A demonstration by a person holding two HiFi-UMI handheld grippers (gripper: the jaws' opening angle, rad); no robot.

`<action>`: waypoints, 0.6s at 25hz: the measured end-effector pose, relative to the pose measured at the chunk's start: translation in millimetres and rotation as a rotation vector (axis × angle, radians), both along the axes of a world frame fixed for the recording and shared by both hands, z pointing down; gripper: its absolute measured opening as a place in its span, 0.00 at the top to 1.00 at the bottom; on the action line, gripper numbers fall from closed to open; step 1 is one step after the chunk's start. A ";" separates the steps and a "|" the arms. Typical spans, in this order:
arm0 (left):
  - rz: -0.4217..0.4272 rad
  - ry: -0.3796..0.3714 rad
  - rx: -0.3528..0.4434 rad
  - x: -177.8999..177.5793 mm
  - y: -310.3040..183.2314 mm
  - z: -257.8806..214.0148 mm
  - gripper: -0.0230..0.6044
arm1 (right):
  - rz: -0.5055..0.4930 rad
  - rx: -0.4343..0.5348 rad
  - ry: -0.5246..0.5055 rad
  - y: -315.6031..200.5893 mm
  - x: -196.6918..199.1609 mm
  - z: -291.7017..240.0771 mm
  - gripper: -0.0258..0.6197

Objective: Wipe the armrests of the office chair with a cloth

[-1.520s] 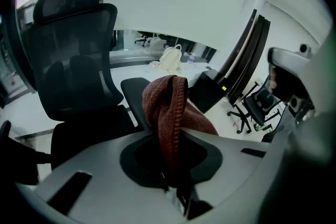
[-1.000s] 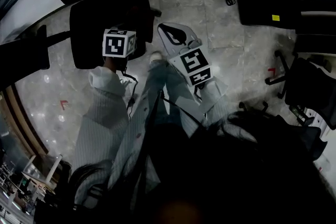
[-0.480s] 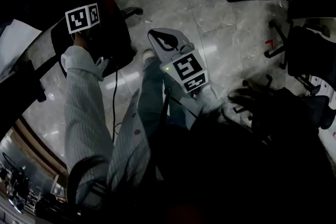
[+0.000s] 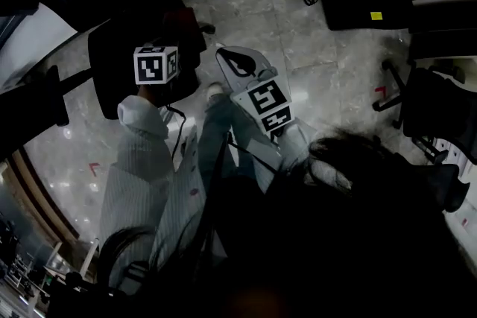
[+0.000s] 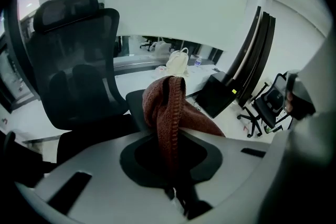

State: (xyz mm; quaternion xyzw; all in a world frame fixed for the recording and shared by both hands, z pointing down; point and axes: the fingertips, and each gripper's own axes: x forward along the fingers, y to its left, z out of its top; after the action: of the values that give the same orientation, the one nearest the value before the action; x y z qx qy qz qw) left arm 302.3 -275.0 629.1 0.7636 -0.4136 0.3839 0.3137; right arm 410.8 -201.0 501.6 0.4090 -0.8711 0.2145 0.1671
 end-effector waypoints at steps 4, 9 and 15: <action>-0.021 0.036 -0.012 5.0 61.8 -7.0 0.90 | -0.022 0.002 -0.004 22.1 -13.0 -11.7 0.96; -0.102 0.077 0.014 -4.6 81.3 -10.4 0.90 | -0.051 0.002 -0.001 38.8 -29.7 -9.4 0.96; -0.163 0.176 0.155 -5.6 76.2 -49.2 0.90 | -0.015 0.083 0.010 44.6 -30.9 -44.6 0.96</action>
State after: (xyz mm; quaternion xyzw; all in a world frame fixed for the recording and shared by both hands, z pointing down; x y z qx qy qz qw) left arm 296.8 -198.8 579.9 0.7800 -0.4736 0.2555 0.3193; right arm 379.9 -156.4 457.0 0.4100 -0.8815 0.1749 0.1559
